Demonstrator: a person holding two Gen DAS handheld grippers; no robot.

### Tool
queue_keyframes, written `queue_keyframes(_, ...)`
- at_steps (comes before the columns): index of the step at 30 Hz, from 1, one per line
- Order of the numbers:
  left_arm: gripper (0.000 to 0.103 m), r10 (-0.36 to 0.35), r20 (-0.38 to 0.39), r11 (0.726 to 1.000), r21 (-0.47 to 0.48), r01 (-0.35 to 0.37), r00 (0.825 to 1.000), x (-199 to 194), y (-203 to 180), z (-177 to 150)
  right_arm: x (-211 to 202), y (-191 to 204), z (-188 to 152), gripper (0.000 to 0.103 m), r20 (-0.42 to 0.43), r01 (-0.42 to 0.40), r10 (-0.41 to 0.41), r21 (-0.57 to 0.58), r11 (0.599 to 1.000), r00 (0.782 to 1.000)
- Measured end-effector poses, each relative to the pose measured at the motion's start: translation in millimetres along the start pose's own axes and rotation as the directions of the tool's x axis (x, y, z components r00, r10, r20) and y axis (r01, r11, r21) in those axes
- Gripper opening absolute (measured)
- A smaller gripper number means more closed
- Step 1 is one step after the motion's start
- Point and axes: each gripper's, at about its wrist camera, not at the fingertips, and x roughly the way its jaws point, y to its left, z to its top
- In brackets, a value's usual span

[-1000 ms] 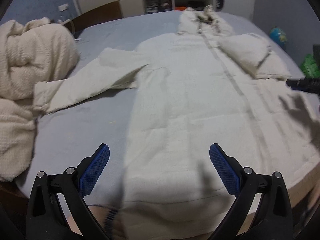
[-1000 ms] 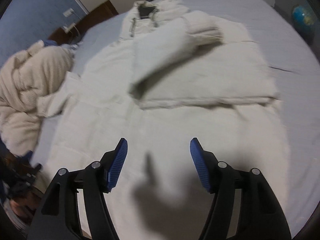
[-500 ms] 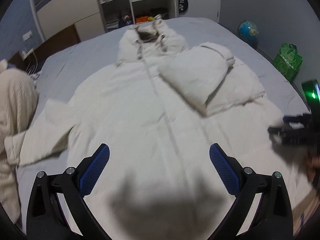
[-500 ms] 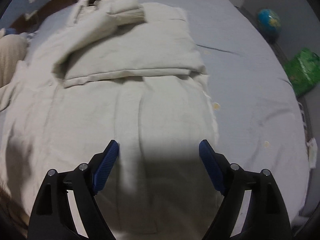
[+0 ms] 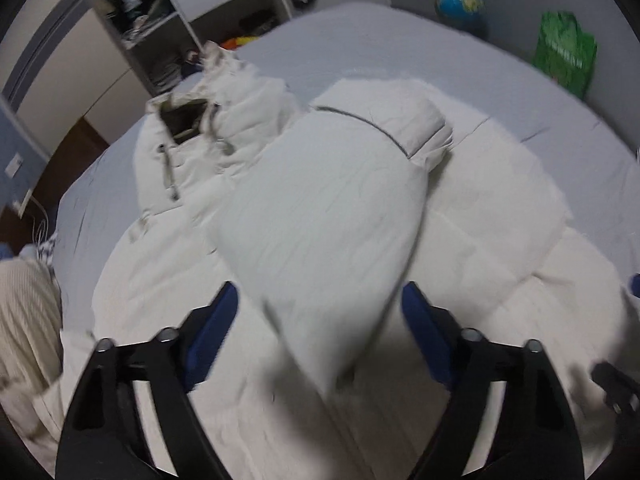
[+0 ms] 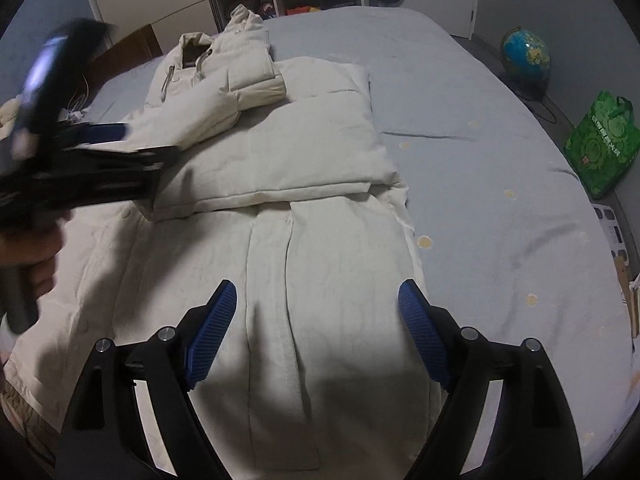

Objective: Fold large clothes

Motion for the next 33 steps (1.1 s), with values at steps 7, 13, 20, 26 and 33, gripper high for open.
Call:
queue_keyframes(7,0.011,-0.097,0.032,0.99,-0.099,0.1,0.995,3.2,39.3,13.0,0.8,-1.7,3.3,0.079,0.007,-0.015,0.015,0.012,1.0,1.0)
queue_keyframes(13,0.008,-0.066,0.128,0.967,-0.238,0.095,0.99,-23.0,95.9,6.5,4.5,-0.4,5.1,0.079,0.004,-0.013,0.013,0.003,1.0,1.0)
queue_keyframes(20,0.01,-0.064,0.095,0.911,-0.4,0.097,0.993,-15.3,147.3,-38.1,6.0,1.1,4.5,0.079,-0.004,-0.008,0.008,-0.007,1.0,1.0)
queue_keyframes(26,0.045,-0.022,0.024,0.882,-0.47,0.031,0.999,-1.6,158.0,-76.7,7.9,2.1,5.4,0.079,-0.011,-0.003,0.003,-0.018,1.0,1.0)
queue_keyframes(33,0.063,-0.056,-0.042,0.787,-0.617,0.018,0.998,10.6,186.6,-130.6,9.5,6.8,5.9,0.079,-0.018,0.009,-0.01,-0.042,0.999,1.0)
